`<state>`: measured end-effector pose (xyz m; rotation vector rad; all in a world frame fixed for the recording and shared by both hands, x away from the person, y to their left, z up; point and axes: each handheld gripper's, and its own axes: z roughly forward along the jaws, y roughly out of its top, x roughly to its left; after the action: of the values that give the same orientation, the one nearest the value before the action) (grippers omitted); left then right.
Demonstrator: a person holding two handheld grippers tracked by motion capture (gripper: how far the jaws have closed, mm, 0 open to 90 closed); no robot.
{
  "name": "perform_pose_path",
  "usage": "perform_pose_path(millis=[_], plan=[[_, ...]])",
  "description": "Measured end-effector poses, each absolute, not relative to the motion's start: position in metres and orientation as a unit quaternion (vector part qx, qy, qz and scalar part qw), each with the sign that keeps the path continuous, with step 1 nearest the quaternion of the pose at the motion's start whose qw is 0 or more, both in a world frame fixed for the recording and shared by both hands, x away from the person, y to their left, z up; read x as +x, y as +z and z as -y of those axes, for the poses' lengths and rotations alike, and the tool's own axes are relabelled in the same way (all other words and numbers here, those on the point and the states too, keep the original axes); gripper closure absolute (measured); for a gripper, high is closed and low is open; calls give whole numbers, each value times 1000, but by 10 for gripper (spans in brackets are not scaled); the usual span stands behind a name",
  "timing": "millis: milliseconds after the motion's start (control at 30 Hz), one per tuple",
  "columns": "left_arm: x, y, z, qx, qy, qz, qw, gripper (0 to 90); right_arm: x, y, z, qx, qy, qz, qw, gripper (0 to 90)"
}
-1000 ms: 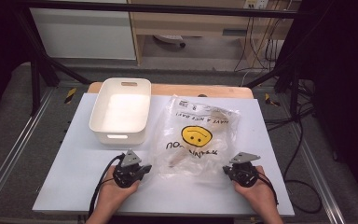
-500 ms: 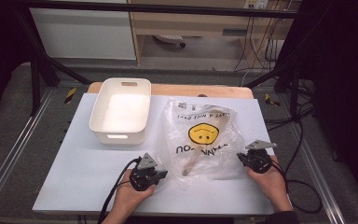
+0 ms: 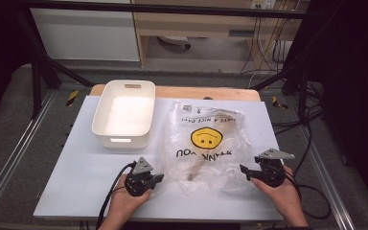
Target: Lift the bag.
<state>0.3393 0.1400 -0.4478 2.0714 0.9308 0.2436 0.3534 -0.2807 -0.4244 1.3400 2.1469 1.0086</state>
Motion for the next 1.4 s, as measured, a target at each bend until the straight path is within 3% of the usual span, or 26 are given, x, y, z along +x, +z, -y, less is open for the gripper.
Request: perform_pose_path(millis=[600, 833, 1200, 1400], plan=[[341, -453, -141, 825, 93, -375, 412, 899, 337, -416, 294, 487, 377, -759, 212, 193], [342, -453, -142, 825, 97, -376, 410, 899, 322, -423, 308, 481, 365, -770, 206, 211], [342, -454, -141, 827, 101, -375, 407, 899, 299, -448, 315, 453, 328, -813, 164, 214], [343, -453, -141, 825, 99, -375, 410, 899, 296, -452, 295, 409, 333, -836, 152, 172]])
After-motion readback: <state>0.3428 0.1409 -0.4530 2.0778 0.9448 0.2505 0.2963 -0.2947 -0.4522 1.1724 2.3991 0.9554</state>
